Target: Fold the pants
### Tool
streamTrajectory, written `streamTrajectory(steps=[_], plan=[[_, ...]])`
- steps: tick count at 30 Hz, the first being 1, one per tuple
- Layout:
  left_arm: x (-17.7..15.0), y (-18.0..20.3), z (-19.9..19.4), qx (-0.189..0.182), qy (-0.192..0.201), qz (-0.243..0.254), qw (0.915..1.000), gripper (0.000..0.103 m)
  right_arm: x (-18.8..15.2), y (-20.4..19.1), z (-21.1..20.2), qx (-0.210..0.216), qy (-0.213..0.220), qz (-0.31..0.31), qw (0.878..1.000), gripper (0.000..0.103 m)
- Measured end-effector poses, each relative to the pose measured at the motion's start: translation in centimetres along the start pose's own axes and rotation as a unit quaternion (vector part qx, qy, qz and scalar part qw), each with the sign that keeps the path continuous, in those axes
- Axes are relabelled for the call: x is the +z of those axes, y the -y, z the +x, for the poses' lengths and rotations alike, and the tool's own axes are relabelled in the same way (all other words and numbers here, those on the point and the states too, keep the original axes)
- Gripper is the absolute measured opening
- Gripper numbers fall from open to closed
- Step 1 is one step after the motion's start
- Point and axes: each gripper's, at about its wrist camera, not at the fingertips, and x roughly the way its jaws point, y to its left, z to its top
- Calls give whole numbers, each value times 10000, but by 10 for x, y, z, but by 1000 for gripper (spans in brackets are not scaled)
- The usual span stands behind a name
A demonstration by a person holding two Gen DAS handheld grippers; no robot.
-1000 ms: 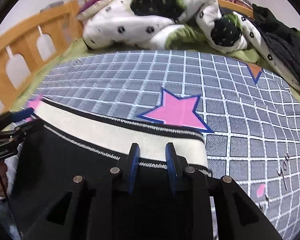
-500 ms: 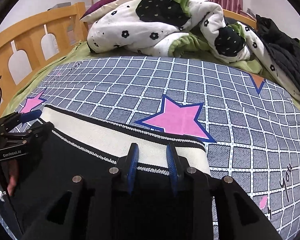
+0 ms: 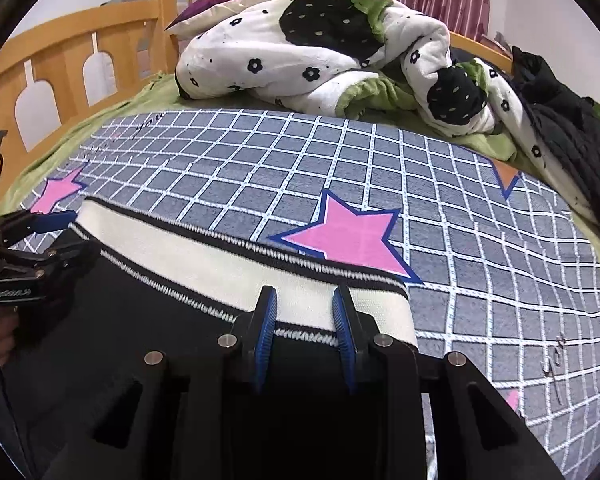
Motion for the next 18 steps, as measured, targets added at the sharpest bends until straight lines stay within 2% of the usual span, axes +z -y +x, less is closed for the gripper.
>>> streamTrajectory(steps=[5, 8, 10, 12, 15, 18], plan=[[-48, 11, -29, -78, -312, 331, 9989, 76, -30, 3, -41, 2, -153, -89, 9998, 29], [-74, 12, -47, -60, -414, 167, 9990, 77, -68, 5, -68, 52, -219, 26, 9997, 29], [-88, 9, -60, -154, -488, -104, 9986, 77, -91, 3, -90, 41, -129, 35, 9999, 29], [-104, 6, -74, -257, -513, -426, 9974, 77, -115, 4, -106, 25, -254, 185, 9995, 31], [-121, 10, -92, -222, -508, -362, 9978, 76, -142, 1, -124, -109, -408, 213, 9989, 33], [-132, 15, -116, -152, -405, -200, 9989, 76, -153, 3, -142, -162, -698, 294, 9970, 33]])
